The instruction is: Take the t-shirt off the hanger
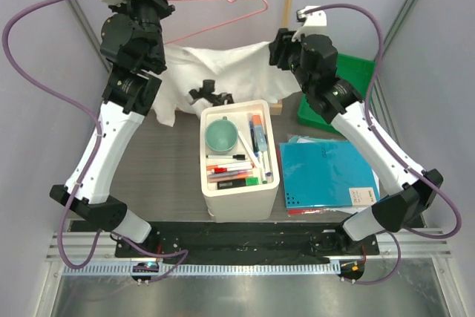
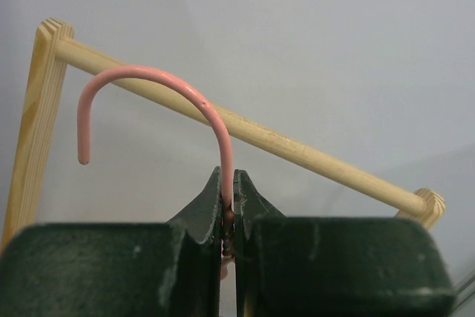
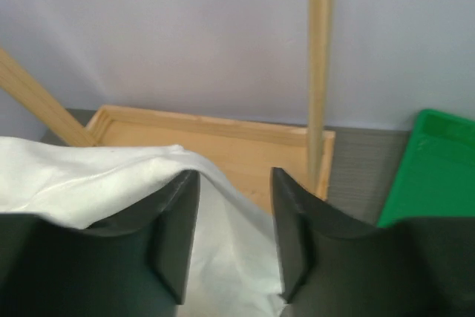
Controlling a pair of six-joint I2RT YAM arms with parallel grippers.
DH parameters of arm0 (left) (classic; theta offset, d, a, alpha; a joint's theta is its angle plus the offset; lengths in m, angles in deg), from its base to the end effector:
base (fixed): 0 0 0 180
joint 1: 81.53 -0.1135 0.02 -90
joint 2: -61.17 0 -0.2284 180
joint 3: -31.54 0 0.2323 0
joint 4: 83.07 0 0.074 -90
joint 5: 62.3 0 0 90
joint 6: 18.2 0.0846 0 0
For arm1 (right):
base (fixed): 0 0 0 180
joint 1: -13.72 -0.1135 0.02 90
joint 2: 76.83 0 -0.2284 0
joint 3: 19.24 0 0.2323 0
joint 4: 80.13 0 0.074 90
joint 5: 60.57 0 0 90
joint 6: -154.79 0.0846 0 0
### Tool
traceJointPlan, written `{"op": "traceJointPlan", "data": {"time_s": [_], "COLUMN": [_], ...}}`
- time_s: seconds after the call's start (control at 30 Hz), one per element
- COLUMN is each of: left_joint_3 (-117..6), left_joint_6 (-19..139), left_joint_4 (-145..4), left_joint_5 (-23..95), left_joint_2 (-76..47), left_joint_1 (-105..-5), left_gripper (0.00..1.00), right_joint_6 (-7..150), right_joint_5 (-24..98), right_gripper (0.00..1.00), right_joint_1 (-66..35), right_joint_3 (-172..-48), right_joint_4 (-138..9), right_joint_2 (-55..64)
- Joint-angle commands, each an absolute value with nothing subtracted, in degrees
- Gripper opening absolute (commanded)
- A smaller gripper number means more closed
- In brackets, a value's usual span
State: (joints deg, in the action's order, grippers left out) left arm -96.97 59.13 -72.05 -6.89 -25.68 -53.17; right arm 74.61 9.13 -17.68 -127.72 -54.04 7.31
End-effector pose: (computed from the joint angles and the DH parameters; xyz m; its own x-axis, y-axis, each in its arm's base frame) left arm 0.2908 -0.1024 0.5692 0.4461 -0.4460 -0.7760 0.0605 0.8801 -0.4710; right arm 0.3239 0.1633 0.4318 -0.0585 0.1517 -0.9867 -0.1854 0.9695 0.1600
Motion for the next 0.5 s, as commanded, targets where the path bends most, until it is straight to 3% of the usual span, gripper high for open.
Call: {"op": "traceJointPlan", "data": {"time_s": [0.0, 0.1, 0.27, 0.47], "left_joint_3": [-99.62, -99.80, -99.10, -100.50], "left_joint_6": [62.30, 63.09, 63.45, 64.50], "left_joint_4": [-72.67, -72.06, -71.27, -68.28], "left_joint_5": [-4.21, -2.01, -1.13, 3.17], "left_joint_2": [-26.11, -26.72, -26.81, -27.16], "left_joint_1": [-53.58, -53.50, -53.58, -53.41], "left_gripper": [0.00, 0.00, 0.00, 0.00], "right_joint_6": [71.65, 70.33, 68.48, 67.69], "right_joint_5": [17.55, 17.92, 17.91, 26.25], "right_gripper": [0.79, 0.94, 0.96, 0.94], "right_joint_1": [-17.49, -17.49, -17.49, -17.49], "right_joint_3": [-130.45, -127.91, -127.81, -129.92], "right_joint_4": [-49.52, -49.07, -47.58, -41.88], "right_joint_2": [5.62, 2.99, -0.71, -5.89]}}
